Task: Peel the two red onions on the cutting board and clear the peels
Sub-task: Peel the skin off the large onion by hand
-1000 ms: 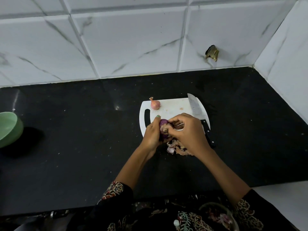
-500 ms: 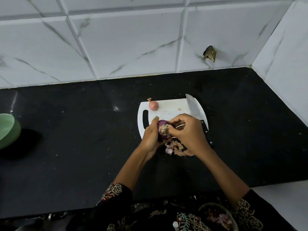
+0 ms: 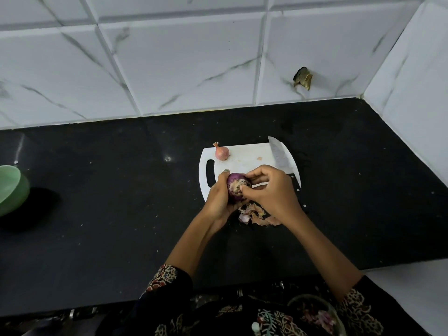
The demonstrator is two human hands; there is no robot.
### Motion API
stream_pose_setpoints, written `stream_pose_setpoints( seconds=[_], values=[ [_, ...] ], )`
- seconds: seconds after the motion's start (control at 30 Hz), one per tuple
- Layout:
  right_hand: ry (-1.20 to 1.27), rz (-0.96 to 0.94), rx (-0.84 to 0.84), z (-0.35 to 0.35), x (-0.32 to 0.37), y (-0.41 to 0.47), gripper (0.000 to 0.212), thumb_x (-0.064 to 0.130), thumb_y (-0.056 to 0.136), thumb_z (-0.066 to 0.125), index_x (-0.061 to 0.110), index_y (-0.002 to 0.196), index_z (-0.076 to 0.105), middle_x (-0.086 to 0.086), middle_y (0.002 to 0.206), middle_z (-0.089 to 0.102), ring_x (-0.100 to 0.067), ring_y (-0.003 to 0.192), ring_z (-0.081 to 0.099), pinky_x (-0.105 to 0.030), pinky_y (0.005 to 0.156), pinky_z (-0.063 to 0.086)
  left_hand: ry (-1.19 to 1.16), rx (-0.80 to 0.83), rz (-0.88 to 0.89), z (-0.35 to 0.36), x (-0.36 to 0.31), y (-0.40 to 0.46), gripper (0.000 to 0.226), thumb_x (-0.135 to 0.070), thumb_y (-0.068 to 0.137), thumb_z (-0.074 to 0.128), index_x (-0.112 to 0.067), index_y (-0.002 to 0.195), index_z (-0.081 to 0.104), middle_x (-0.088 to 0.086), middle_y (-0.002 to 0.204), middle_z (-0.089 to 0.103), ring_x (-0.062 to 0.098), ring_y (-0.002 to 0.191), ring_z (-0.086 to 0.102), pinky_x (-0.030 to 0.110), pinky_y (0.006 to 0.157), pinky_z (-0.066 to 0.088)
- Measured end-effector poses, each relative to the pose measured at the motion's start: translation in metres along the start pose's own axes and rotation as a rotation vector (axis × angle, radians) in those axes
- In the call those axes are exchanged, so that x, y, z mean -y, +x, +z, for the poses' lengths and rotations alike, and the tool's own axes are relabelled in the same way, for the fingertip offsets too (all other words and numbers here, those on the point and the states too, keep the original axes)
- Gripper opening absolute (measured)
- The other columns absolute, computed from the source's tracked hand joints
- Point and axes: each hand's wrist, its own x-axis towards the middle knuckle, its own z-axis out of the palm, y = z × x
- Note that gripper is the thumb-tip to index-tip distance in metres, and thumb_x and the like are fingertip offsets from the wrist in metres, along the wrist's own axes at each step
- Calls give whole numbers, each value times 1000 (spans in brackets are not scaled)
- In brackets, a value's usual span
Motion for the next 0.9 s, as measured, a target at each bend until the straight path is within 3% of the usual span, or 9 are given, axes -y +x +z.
stream_pose_setpoints(
  seconds=[0.2,0.33,0.43,0.9],
  values=[
    [47,44,-35,-3,-8,1,14,3,75,69,14,83,71,9,74,68,1,68,64,-9,59,48,-40,30,-5,-4,0,-5,44,-39,102,31,-11,95,65,4,78,73,10,67,69,23,57,55],
    [97,50,-33,-2,-7,-4,9,12,77,72,16,85,71,11,75,68,4,67,63,-9,58,48,-64,22,-15,-4,0,-8,44,-39,102,32,-11,97,65,6,85,72,13,75,68,24,60,56],
    [74,23,-19,1,-1,-9,19,16,72,78,16,88,67,12,79,66,5,72,63,-7,63,49,-60,13,-7,-4,0,-8,44,-39,102,31,-11,97,65,7,86,71,13,77,67,24,62,56],
    [24,18,-73,0,-8,-6,8,5,75,68,12,78,70,9,69,66,1,65,63,-9,59,48,-88,27,-43,-5,2,-10,43,-39,101,33,-11,95,65,4,80,73,11,71,69,25,63,57]
  ],
)
